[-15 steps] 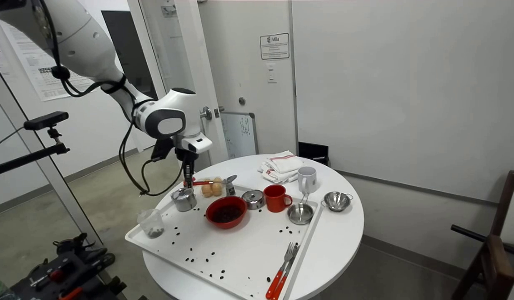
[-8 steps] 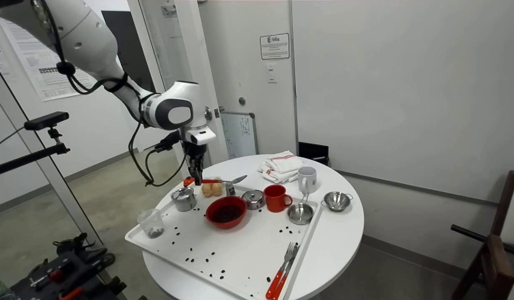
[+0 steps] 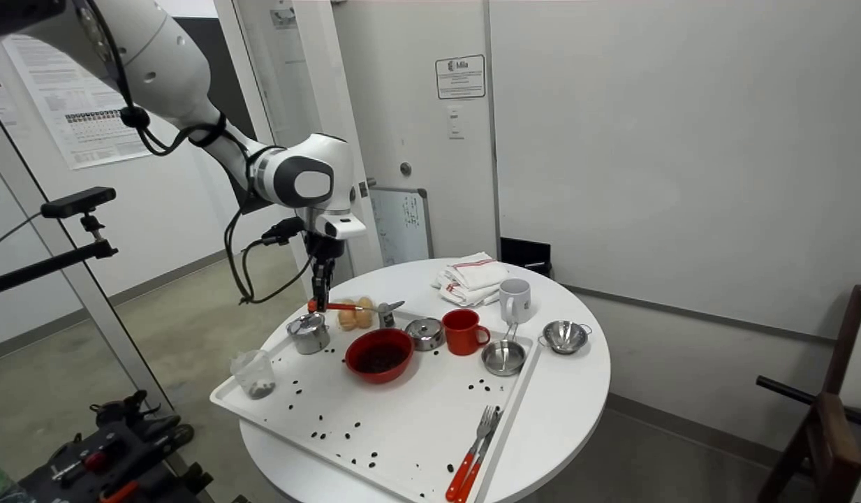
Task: Use the spoon to stir the contents of the red bowl
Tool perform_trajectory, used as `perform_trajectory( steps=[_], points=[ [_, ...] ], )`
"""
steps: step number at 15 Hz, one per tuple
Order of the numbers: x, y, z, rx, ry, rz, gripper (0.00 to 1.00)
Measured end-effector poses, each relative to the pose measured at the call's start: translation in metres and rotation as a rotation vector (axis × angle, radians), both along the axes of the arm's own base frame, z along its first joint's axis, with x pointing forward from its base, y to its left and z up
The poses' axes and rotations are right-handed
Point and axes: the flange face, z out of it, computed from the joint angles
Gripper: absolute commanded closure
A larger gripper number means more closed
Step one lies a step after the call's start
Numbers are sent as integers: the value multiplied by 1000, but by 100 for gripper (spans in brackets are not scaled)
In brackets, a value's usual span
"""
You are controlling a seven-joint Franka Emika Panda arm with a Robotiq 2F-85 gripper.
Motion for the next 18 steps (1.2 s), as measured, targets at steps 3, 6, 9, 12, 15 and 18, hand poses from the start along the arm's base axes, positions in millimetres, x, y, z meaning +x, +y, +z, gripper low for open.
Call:
perform_trajectory(
  steps=[3, 6, 9, 12, 15, 18],
  points=[
    [4, -4, -1, 36, -15, -145, 92],
    [10, -19, -4, 93, -33, -291, 92],
    [9, -35, -8, 186, -4, -414, 92],
    [2, -48, -11, 321, 66, -445, 92],
    [-8, -60, -12, 455, 140, -423, 92],
    [-13, -65, -15, 572, 230, -376, 92]
  ],
)
